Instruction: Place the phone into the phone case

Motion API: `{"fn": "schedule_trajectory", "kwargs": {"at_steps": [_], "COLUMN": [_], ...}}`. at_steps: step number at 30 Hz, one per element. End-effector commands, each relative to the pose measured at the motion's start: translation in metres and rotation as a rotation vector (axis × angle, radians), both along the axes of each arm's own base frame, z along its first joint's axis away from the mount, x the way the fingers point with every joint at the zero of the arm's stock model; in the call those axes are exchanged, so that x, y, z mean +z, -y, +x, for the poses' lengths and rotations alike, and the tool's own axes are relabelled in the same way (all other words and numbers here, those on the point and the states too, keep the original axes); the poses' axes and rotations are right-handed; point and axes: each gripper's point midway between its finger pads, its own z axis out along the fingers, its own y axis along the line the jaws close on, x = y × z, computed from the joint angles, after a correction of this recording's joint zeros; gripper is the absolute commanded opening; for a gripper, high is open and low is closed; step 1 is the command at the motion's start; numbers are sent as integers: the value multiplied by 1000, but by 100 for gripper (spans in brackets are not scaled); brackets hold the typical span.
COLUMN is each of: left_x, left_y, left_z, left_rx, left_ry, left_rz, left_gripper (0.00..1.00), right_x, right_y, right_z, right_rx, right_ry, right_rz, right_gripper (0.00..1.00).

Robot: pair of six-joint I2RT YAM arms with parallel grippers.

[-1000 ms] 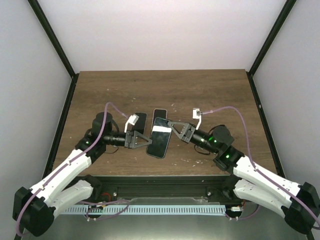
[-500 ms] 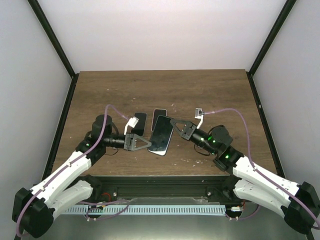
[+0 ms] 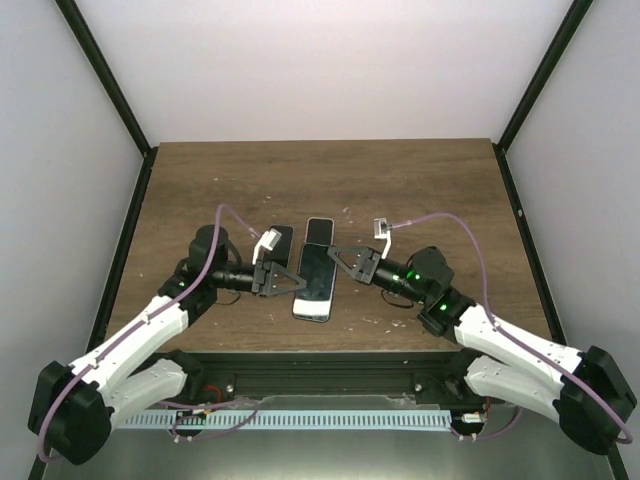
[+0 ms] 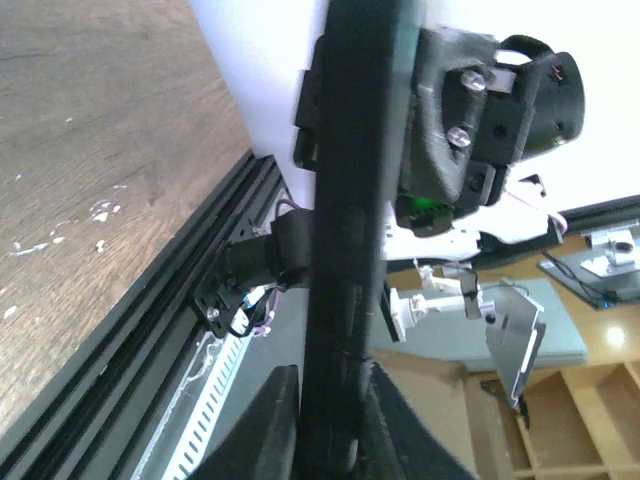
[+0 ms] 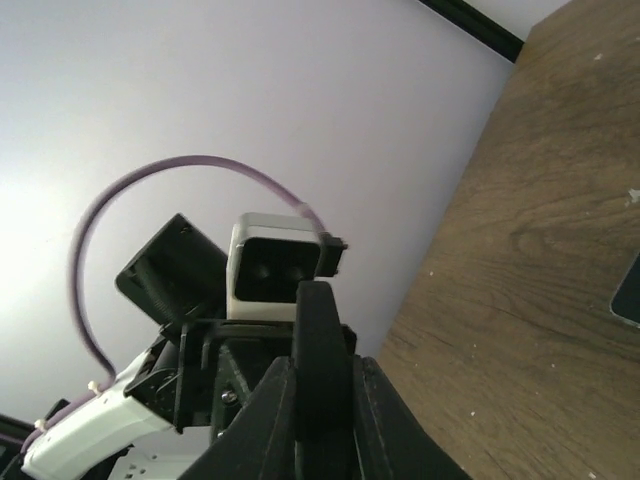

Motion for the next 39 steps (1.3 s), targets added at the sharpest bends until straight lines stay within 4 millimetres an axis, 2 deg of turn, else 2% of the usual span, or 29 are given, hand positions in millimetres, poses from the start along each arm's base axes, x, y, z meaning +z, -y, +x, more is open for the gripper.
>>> {"fn": "schedule_trajectory", "kwargs": {"at_steps": [1,5,8,12,15,19,22,28,32,35,37,39], "left_x": [11,17,24,34,39,46,49,50,43,29,20,17], "left_y": [4,5,5,2,0,-1,-1,0,-2,-5,-7,-7], "left_z": [7,11,15,23,29,36,39,43,47,54,57,57], "left_rx": [-4,13,36,108,150,185,197,212,234,265,276,271], "left_ry": [31,53,85,141,180,206,211,207,221,253,256,251], "left_rz": [-44,-59,-67,-72,-64,-62,-67,-69,-32,45,89,96], "left_gripper": [10,3,2,0,0,0,0,0,0,0,0,0], "right_x": [42,27,6,-18,-30,-31,-30,-27,-27,-30,-28,-26], "right_y": [-7,-9,-8,-9,-8,-7,-7,-6,-4,1,2,2], "right_z": [-16,-15,-17,-31,-41,-51,-55,-57,-57,-52,-51,-51], "right_rx": [102,103,112,179,223,268,289,299,283,239,225,225], "right_ry": [97,62,-3,-73,-105,-94,-86,-79,-93,-117,-124,-126], "right_rz": [99,43,-3,-46,-76,-76,-77,-58,-47,-28,-17,-8], "right_gripper": [7,23,39,56,62,65,61,48,24,8,1,1]}}
